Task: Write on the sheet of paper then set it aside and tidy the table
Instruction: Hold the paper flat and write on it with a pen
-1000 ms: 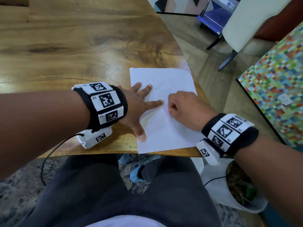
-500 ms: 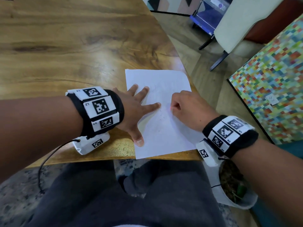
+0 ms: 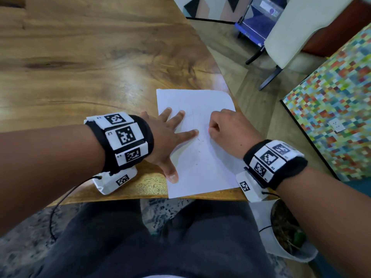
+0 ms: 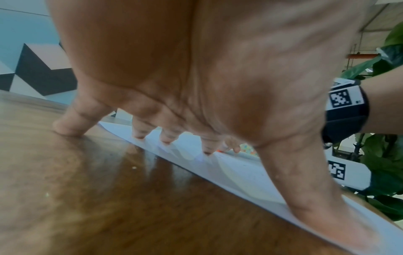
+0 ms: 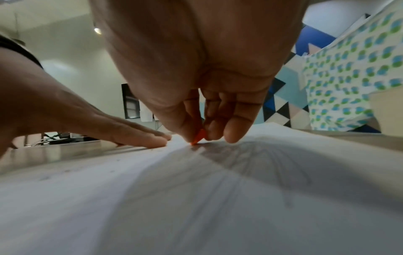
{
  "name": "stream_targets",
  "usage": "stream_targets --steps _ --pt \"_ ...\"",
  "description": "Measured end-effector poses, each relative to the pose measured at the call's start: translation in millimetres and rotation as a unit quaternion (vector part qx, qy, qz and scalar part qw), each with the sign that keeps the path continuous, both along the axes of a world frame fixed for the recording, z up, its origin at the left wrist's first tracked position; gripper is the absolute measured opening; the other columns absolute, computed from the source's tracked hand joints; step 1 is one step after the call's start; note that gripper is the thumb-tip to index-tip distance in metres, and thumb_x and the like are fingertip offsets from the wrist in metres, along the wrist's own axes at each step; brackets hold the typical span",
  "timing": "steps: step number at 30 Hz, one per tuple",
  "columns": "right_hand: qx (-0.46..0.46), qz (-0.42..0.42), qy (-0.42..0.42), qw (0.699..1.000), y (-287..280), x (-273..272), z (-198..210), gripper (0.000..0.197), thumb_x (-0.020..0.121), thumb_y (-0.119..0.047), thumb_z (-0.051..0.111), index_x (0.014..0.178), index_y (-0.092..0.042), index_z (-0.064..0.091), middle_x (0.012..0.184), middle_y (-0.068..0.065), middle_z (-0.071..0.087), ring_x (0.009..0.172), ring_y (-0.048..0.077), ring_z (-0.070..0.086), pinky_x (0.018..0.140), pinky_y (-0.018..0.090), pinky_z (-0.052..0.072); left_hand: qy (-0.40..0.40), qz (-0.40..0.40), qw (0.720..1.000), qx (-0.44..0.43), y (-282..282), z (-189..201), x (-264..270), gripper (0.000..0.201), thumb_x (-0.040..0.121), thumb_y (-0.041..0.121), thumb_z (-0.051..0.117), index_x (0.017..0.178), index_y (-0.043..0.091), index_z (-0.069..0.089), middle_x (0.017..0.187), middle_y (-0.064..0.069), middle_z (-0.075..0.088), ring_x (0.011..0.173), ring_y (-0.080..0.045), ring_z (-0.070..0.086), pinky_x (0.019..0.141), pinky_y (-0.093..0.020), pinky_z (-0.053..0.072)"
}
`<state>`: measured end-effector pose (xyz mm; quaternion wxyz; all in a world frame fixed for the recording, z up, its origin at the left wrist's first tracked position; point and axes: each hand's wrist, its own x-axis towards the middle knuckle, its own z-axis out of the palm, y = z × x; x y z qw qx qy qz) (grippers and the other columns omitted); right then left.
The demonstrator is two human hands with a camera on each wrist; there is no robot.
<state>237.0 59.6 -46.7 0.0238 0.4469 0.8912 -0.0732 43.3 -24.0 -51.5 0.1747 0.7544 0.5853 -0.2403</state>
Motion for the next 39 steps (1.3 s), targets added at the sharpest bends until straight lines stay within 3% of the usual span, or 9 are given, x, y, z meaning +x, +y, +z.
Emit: stream_targets --steps 7,12,16,19,23,26,30,35,39 --pt "-0.084 0.143 -0.031 0.986 -49 -2 14 0.013 0.092 -0.025 0.049 0.084 -0.021 0.058 0.087 -0.004 0.054 0.080 0.017 0.055 0.073 0.036 0.048 -0.015 0.004 1.000 -0.002 0 -3 0 0.138 0.058 0.086 0.071 0.153 0.050 -0.022 0.163 -0.006 -0.036 0.152 -0.038 -0.024 0.112 -0.077 0.016" --pt "-0.036 0.012 0.000 0.999 -8 5 7 0.012 0.090 -0.023 0.052 0.082 -0.022 0.060 0.086 -0.004 0.056 0.082 0.018 0.056 0.077 0.038 0.051 -0.009 -0.001 1.000 0.002 -2 -2 0 0.137 0.059 0.088 0.069 0.153 0.050 -0.023 0.163 -0.005 -0.036 0.152 -0.037 -0.024 0.112 -0.077 0.017" --pt "-0.039 0.071 -0.012 0.997 -29 -4 5 0.014 0.093 -0.024 0.049 0.080 -0.022 0.053 0.087 -0.003 0.053 0.080 0.018 0.054 0.071 0.034 0.046 -0.012 0.004 1.000 -0.004 -1 -2 0 0.136 0.059 0.086 0.070 0.152 0.051 -0.022 0.162 -0.006 -0.036 0.152 -0.037 -0.024 0.112 -0.078 0.015" --pt "-0.062 0.125 -0.010 0.990 -43 -8 6 0.013 0.092 -0.024 0.049 0.079 -0.025 0.050 0.087 -0.004 0.053 0.079 0.018 0.054 0.072 0.037 0.047 -0.012 0.004 1.000 -0.006 -1 -1 1 0.135 0.059 0.085 0.071 0.152 0.052 -0.021 0.162 -0.006 -0.036 0.152 -0.037 -0.024 0.112 -0.078 0.016" --pt "-0.035 0.033 -0.002 0.999 -8 -4 4 0.011 0.091 -0.024 0.052 0.084 -0.022 0.060 0.088 -0.004 0.056 0.084 0.018 0.056 0.076 0.035 0.049 -0.009 0.002 1.000 -0.002 -2 -1 0 0.137 0.059 0.087 0.069 0.153 0.050 -0.023 0.163 -0.006 -0.036 0.152 -0.037 -0.024 0.112 -0.077 0.016" --pt "-0.022 -0.011 0.030 0.999 9 0 5 0.009 0.090 -0.024 0.055 0.084 -0.022 0.061 0.088 -0.006 0.060 0.083 0.016 0.056 0.083 0.026 0.043 -0.013 0.006 1.000 -0.001 -3 1 0 0.137 0.060 0.086 0.069 0.154 0.047 -0.022 0.163 -0.004 -0.035 0.152 -0.035 -0.024 0.112 -0.077 0.016" --pt "-0.079 -0.004 0.109 0.991 -4 7 5 0.008 0.088 -0.028 0.061 0.080 -0.027 0.060 0.086 -0.011 0.061 0.079 0.007 0.057 0.074 0.027 0.046 -0.035 0.010 0.999 0.000 -8 1 -2 0.134 0.063 0.085 0.069 0.156 0.044 -0.019 0.165 -0.004 -0.031 0.153 -0.033 -0.023 0.114 -0.075 0.011" --pt "-0.087 0.012 0.099 0.991 -10 26 2 0.010 0.087 -0.026 0.062 0.078 -0.027 0.060 0.084 -0.010 0.059 0.079 0.006 0.056 0.077 0.030 0.048 -0.080 0.001 0.997 0.006 -16 7 3 0.123 0.070 0.087 0.060 0.160 0.039 -0.007 0.169 0.001 -0.018 0.156 -0.026 -0.011 0.120 -0.061 0.007" --pt "-0.105 0.021 0.084 0.991 -14 38 6 0.012 0.085 -0.027 0.063 0.075 -0.028 0.058 0.082 -0.010 0.060 0.079 0.009 0.058 0.077 0.035 0.050 -0.080 0.057 0.994 0.055 -16 3 -4 0.124 0.069 0.088 0.059 0.162 0.032 -0.002 0.170 -0.006 -0.015 0.157 -0.025 -0.007 0.123 -0.056 0.008"
